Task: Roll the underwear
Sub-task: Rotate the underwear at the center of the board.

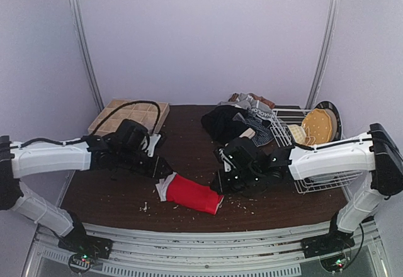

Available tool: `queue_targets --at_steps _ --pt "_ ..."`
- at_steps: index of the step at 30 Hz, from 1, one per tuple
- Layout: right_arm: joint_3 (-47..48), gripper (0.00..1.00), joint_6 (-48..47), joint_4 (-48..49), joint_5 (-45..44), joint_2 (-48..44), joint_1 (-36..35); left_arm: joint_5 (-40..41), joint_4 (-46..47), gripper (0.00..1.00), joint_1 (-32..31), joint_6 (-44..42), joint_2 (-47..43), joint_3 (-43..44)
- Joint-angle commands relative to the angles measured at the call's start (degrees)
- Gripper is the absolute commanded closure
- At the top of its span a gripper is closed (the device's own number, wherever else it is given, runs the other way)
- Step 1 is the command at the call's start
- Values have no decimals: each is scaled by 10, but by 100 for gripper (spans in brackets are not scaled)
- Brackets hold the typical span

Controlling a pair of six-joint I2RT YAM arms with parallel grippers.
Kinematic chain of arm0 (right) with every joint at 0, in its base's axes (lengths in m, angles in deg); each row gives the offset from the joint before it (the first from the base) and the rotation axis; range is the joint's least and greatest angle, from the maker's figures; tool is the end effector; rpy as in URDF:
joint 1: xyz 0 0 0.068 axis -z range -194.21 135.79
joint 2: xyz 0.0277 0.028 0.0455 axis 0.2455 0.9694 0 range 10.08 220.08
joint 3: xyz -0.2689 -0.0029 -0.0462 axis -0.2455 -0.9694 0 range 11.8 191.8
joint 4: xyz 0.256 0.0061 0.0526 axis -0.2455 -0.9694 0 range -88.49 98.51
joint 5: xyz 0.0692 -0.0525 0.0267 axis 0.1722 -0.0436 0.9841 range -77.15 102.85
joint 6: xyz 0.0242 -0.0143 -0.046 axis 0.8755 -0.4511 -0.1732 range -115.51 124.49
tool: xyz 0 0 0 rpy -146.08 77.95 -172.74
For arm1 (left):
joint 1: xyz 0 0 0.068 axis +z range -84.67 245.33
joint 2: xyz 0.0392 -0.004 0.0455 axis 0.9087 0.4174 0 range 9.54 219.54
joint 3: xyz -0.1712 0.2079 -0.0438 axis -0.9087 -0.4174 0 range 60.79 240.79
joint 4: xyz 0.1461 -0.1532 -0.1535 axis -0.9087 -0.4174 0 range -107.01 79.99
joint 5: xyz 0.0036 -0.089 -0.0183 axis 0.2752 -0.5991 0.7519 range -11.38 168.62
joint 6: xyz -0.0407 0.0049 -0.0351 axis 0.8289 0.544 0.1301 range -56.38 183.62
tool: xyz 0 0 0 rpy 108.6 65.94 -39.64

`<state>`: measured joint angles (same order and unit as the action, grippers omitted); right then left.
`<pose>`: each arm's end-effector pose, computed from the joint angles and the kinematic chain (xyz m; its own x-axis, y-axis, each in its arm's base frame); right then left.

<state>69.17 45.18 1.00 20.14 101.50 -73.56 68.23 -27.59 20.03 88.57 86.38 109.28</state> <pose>0.1720 0.2990 0.2175 -0.8443 -0.1564 -0.5125 -0.4633 0.6935 0.5517 0.1923 -0.2034 0.2288 -0.7904 0.2088 -0.5759 0.5006 0.7620 -0.4108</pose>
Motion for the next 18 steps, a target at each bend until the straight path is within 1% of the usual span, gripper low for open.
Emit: queue_targets --at_steps 1,9,12,18 --pt "27 100 -24 4 -6 46 -1 -71 53 100 3 -4 87 43" --pt "22 100 -13 31 -11 103 16 -21 71 100 16 1 176 61" --pt "11 100 -8 46 -3 120 26 -24 89 100 29 8 207 64" --pt "-15 100 9 65 8 149 31 -26 95 100 31 4 268 81"
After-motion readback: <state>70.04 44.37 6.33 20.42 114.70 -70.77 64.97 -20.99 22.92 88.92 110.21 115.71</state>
